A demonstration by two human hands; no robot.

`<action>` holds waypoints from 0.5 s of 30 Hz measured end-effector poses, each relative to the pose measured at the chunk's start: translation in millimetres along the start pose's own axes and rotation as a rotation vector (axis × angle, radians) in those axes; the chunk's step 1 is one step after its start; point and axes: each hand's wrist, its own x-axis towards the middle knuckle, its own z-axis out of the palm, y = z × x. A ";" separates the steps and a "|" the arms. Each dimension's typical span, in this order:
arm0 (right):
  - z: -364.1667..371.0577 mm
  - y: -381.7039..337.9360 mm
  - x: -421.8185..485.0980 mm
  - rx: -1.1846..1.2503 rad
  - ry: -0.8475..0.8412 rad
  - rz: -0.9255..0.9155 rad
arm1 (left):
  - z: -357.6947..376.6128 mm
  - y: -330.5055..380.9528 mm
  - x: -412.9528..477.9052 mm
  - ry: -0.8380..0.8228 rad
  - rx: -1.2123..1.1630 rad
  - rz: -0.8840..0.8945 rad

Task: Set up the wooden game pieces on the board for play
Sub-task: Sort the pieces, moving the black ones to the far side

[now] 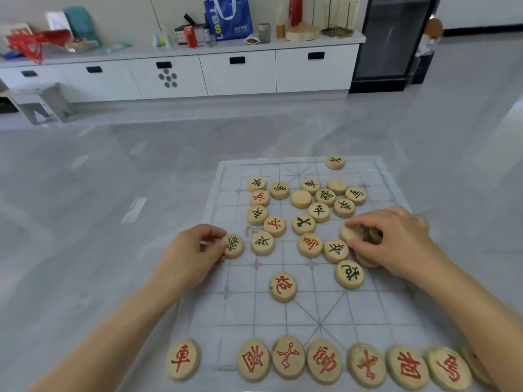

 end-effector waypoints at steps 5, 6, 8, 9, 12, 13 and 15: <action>4.5 -0.6 -1.4 0.113 0.059 -0.039 | -0.1 4.5 1.8 -0.006 0.001 -0.024; 1.8 -1.9 -2.3 0.253 0.089 0.014 | 0.0 6.6 1.0 -0.014 0.007 -0.024; -7.4 -2.5 -1.1 0.682 0.124 0.144 | 1.8 9.9 -0.4 -0.021 0.032 -0.009; -13.7 -2.5 -0.1 0.909 0.118 0.194 | 2.9 10.9 -1.4 -0.019 0.049 0.002; -26.5 -3.7 1.4 1.411 -0.002 0.395 | 7.5 10.7 -2.4 0.005 0.072 0.051; -28.5 -4.2 1.2 1.479 -0.051 0.454 | 8.9 8.5 -1.9 0.019 0.071 0.065; -28.4 -4.1 0.8 1.523 -0.138 0.504 | 9.8 6.3 -2.1 0.052 0.086 0.085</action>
